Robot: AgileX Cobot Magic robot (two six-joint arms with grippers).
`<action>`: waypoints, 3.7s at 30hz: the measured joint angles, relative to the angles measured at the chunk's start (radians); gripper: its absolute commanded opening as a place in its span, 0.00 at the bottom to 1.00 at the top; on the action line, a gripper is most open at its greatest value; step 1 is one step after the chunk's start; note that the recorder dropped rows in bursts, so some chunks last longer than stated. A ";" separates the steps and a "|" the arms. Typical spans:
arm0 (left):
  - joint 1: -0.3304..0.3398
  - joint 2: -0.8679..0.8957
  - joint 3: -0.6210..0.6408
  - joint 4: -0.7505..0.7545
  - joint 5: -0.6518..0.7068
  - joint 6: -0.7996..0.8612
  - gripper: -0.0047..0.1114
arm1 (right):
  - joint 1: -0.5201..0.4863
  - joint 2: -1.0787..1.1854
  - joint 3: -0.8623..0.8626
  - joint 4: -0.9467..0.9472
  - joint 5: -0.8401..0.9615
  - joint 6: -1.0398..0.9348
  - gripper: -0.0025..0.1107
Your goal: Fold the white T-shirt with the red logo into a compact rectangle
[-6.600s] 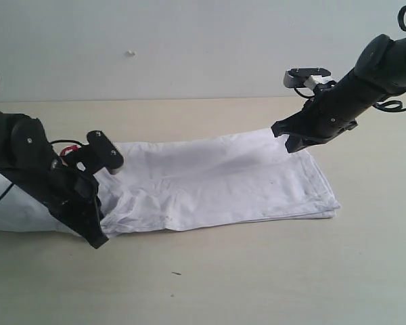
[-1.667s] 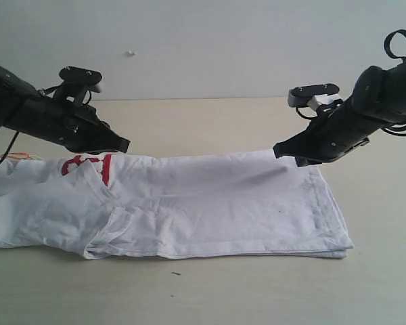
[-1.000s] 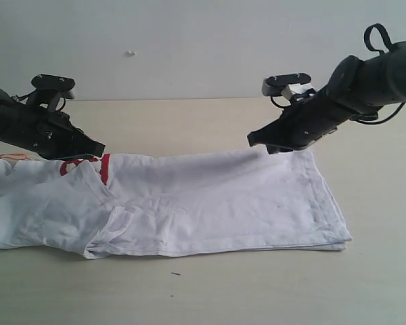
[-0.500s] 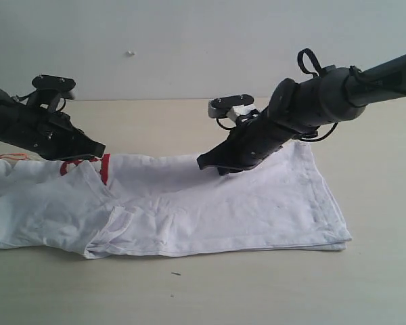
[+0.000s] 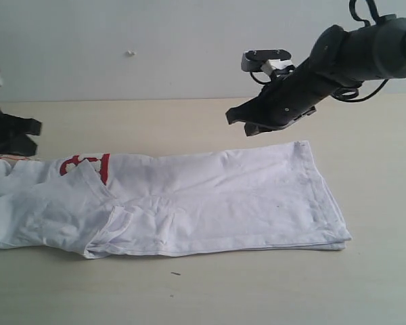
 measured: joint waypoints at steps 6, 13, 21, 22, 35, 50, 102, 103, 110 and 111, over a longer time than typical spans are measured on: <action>0.222 0.005 0.000 0.144 0.101 -0.185 0.61 | -0.037 0.000 0.006 -0.004 0.060 -0.031 0.02; 0.236 0.104 -0.026 0.164 0.053 -0.193 0.61 | -0.037 0.000 0.006 -0.004 0.067 -0.047 0.02; 0.236 0.220 -0.111 0.160 0.094 -0.189 0.60 | -0.037 0.000 0.006 -0.002 0.060 -0.063 0.02; 0.236 0.222 -0.113 0.158 0.096 -0.189 0.57 | -0.037 0.000 0.006 0.000 0.060 -0.063 0.02; 0.240 0.239 -0.118 0.167 0.308 -0.167 0.04 | -0.037 0.000 0.006 0.000 0.067 -0.063 0.02; 0.075 0.052 -0.221 0.162 0.402 -0.360 0.04 | -0.041 -0.061 0.006 0.080 0.069 -0.072 0.15; -0.537 -0.105 -0.362 0.557 0.217 -0.724 0.36 | -0.277 -0.190 0.132 0.207 0.354 -0.122 0.39; -0.517 -0.127 -0.335 0.557 0.215 -0.719 0.36 | -0.273 -0.166 0.134 0.210 0.356 -0.135 0.41; -0.414 -0.205 -0.176 0.549 0.154 -0.696 0.36 | -0.250 -0.051 0.134 0.243 0.380 -0.259 0.49; -0.408 -0.214 -0.157 0.546 0.135 -0.693 0.36 | -0.244 -0.040 0.134 0.248 0.380 -0.273 0.49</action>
